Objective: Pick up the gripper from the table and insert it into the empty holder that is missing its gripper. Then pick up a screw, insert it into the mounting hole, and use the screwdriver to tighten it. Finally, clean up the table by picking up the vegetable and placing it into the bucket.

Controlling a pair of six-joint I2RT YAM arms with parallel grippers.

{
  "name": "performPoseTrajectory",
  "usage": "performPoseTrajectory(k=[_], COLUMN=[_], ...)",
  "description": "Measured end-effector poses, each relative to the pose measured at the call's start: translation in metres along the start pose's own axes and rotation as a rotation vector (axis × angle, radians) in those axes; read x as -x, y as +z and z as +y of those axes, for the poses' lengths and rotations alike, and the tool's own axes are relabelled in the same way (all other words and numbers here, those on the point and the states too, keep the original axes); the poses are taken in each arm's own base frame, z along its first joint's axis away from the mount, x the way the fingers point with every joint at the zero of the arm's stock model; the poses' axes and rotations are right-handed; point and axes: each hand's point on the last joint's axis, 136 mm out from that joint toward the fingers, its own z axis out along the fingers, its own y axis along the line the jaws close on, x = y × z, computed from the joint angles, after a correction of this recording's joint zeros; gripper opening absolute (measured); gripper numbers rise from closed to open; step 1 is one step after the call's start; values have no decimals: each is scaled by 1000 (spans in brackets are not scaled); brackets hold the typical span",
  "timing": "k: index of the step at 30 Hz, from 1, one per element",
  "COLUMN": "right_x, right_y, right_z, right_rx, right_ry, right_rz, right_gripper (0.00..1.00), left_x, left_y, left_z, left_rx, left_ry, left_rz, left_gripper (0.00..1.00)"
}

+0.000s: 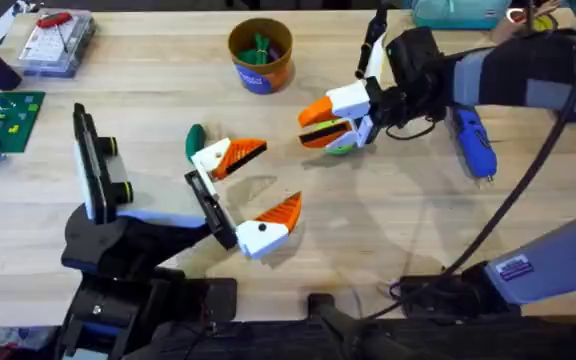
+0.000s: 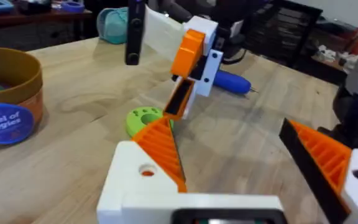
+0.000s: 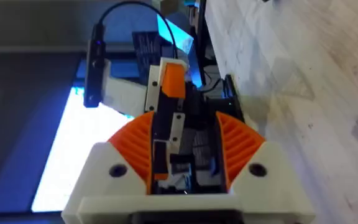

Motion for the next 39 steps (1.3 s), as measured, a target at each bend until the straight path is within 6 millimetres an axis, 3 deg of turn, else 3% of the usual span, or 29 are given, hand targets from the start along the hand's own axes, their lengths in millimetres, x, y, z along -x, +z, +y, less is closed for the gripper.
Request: performPoseTrajectory(k=[12, 17, 20, 39], right_x=[-15, -16, -17, -10], right_y=[27, 35, 37, 38], right_z=[4, -14, -21, -18], right_rx=[28, 28, 27, 29], right_ry=[-184, -150, -129, -127], right_rz=[90, 112, 118, 115], right_gripper=[497, 497, 497, 497], left_x=[-4, -5, -5, -5], left_y=[-1, -1, -1, -1], left_z=[-16, -20, -20, -21], left_rx=[-94, -118, -121, -127], left_ry=[55, 80, 84, 83], left_rz=[17, 19, 20, 21], left_gripper=[991, 991, 991, 991])
